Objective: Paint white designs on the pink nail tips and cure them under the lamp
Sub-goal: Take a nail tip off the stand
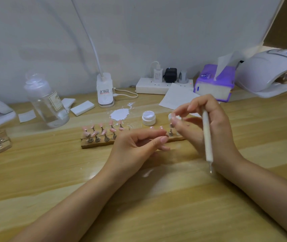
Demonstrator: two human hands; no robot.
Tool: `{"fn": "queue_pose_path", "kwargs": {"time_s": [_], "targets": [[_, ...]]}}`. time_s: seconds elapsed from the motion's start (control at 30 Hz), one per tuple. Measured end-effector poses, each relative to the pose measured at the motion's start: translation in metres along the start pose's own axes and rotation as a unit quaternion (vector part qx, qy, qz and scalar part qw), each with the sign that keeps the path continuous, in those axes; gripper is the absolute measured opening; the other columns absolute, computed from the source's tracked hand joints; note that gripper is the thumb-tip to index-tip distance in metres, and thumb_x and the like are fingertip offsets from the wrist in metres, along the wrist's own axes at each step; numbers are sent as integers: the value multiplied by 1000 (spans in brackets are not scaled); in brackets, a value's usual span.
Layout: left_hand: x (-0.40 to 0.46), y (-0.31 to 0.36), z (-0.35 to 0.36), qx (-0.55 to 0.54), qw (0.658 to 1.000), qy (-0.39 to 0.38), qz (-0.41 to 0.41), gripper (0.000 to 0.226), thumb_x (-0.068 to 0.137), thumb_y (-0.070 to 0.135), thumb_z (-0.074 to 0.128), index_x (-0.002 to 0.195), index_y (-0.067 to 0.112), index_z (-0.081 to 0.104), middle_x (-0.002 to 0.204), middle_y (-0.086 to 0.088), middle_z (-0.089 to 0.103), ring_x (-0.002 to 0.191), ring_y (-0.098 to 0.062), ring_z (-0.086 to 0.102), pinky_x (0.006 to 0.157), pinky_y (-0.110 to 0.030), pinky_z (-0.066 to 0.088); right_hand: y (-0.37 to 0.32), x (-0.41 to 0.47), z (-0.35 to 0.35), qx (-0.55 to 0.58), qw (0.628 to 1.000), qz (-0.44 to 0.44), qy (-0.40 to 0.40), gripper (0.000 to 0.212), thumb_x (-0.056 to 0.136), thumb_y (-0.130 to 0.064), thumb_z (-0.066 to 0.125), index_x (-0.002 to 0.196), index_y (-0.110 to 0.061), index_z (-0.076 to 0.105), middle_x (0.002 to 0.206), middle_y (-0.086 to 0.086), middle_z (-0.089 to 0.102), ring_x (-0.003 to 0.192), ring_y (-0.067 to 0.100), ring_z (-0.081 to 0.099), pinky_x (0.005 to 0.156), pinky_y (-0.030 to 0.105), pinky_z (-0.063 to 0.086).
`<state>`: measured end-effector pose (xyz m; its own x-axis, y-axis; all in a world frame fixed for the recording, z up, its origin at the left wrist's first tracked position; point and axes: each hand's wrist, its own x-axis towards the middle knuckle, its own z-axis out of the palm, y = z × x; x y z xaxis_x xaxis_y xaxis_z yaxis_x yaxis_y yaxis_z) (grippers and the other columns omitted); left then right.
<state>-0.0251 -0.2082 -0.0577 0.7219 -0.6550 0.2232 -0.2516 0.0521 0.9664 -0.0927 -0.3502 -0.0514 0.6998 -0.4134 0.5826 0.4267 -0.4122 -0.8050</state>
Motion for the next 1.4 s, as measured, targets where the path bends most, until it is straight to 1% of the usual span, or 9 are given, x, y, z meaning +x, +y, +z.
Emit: {"fn": "queue_pose_path", "kwargs": {"time_s": [0.07,0.17,0.3,0.43,0.5,0.6,0.9,1.13,1.4], "targets": [[0,-1,0,7,1000,-2,-8,15,73,17,66,88,15,71,84,3,74,69,-8,70,57,-14,51,3,7,-10,-24,1000,1,14,33,72,-13,71,79,-26,42,78,-11,67,80,10,62,79,39,47],[0,-2,1,51,998,-21,5,11,78,10,67,86,16,72,71,5,73,55,-5,65,53,-14,47,11,14,-21,-77,997,0,-14,36,75,-6,74,79,-23,43,82,-7,65,89,20,61,79,38,50],[-1,-5,2,138,989,-38,42,10,81,9,67,83,14,75,89,10,72,42,-7,53,48,-23,46,22,14,-23,-90,994,15,-60,35,75,1,71,78,-21,44,79,-7,65,81,18,64,76,31,51],[-1,-6,2,198,975,-65,75,11,84,9,63,85,8,74,76,-32,64,49,18,49,56,-3,37,28,14,-25,-91,992,24,-80,35,74,2,72,77,-22,46,80,-6,66,72,15,61,71,20,50],[-2,-5,2,213,971,-68,84,12,85,7,62,85,5,74,78,-40,59,51,24,48,59,2,34,30,15,-26,-100,990,29,-91,36,72,0,74,76,-24,47,81,-3,66,69,9,57,71,18,48],[-2,-5,2,223,968,-67,92,12,85,5,62,85,4,74,80,-40,59,51,25,47,59,3,33,32,15,-26,-121,987,24,-101,38,71,-1,75,75,-27,46,80,-3,66,66,1,52,69,8,41],[0,-7,1,227,968,-64,85,12,86,7,61,86,4,73,85,-40,59,51,26,46,56,2,34,28,17,-40,-131,986,27,-95,38,70,0,74,79,-23,45,87,-7,67,88,8,59,81,11,42],[0,-6,2,227,969,-62,82,12,86,7,61,85,4,73,85,-41,59,50,25,47,58,3,34,30,16,-49,-145,980,32,-129,39,70,2,73,77,-23,43,83,-5,66,77,16,53,75,25,45],[0,-6,3,230,969,-56,75,13,86,8,61,85,5,73,87,-39,60,50,24,47,56,1,35,34,17,-46,-65,990,34,-117,38,74,12,67,76,-19,45,75,-3,63,69,9,62,65,15,50]]}}
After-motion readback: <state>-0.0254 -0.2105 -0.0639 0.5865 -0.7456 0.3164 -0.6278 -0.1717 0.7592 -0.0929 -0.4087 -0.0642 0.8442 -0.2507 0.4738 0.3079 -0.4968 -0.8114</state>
